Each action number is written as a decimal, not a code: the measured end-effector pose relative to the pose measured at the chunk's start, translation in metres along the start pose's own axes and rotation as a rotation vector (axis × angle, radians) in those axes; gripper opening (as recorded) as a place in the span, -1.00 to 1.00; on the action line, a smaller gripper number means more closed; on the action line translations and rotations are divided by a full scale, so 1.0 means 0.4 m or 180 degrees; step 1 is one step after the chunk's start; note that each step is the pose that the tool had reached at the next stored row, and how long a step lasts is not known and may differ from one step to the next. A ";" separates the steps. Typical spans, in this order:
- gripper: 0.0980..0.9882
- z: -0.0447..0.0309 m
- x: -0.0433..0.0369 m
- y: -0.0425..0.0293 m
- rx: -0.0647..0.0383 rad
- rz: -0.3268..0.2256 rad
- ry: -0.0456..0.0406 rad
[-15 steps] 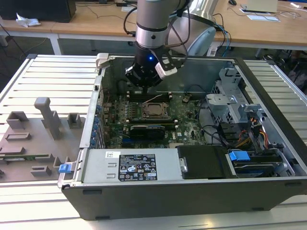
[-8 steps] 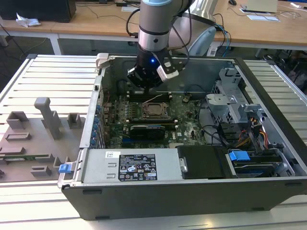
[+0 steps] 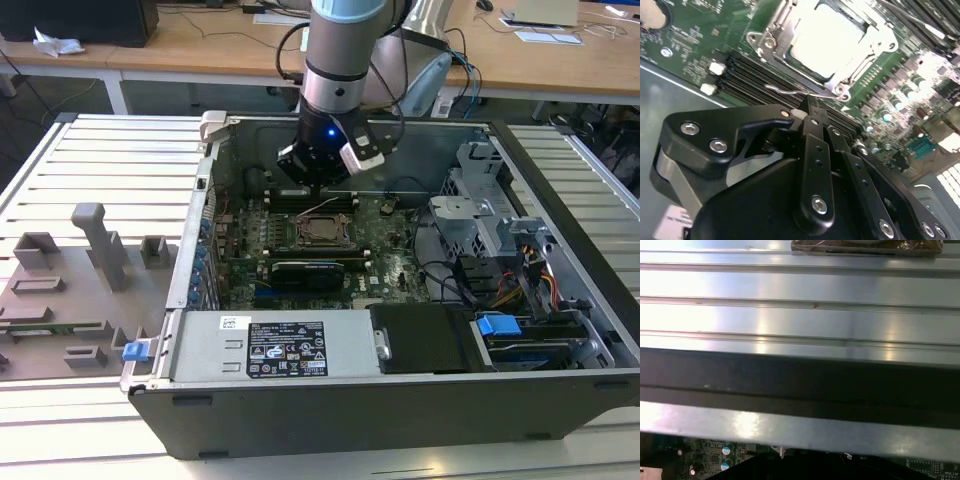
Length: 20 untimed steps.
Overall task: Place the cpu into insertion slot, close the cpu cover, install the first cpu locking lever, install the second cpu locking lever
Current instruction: 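Install the first cpu locking lever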
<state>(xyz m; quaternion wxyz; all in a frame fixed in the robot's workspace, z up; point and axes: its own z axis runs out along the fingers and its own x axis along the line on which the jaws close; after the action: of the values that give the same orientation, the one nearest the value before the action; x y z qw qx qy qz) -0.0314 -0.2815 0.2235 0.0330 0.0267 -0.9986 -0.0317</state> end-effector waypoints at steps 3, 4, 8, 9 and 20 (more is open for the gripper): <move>-0.98 0.003 -0.016 -0.001 -0.0012 0.0003 0.0014; -0.98 0.003 -0.021 -0.001 -0.0015 0.0004 0.0018; -0.98 0.008 -0.049 -0.003 -0.0030 0.0009 0.0042; -0.98 0.009 -0.056 -0.004 -0.0031 0.0009 0.0048; -0.98 0.037 -0.084 -0.008 -0.0033 0.0013 0.0079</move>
<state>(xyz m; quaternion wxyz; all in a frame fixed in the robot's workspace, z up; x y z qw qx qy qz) 0.0013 -0.2818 0.2063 0.0456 0.0249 -0.9980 -0.0364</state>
